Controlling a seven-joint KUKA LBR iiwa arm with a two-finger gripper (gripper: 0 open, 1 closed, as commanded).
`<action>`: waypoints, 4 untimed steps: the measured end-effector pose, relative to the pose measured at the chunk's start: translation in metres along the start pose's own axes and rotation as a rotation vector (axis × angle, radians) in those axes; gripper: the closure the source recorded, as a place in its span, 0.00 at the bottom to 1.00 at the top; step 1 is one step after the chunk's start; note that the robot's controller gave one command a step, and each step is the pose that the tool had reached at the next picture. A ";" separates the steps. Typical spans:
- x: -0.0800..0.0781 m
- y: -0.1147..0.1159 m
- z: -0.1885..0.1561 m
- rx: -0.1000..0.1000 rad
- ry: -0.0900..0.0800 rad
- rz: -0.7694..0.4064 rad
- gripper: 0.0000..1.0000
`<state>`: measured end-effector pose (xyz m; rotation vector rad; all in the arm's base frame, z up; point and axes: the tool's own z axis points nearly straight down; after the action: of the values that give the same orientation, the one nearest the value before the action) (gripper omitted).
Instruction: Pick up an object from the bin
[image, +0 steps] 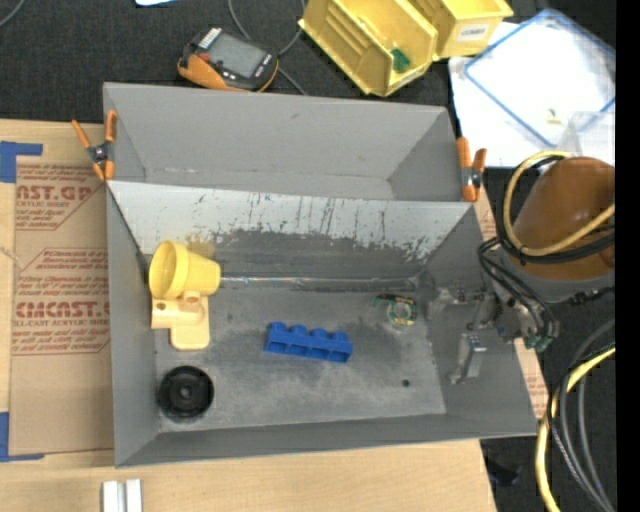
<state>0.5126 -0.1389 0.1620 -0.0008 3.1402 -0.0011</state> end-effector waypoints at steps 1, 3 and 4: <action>0.000 0.000 0.000 0.000 0.000 0.000 1.00; 0.028 0.006 -0.014 0.000 0.000 -0.030 1.00; -0.040 0.044 0.017 -0.001 -0.003 -0.024 0.00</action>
Offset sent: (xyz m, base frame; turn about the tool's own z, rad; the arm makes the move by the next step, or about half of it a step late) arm 0.0000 0.0000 0.0000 0.0000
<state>0.5524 -0.0945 0.1455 -0.0389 3.1373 0.0009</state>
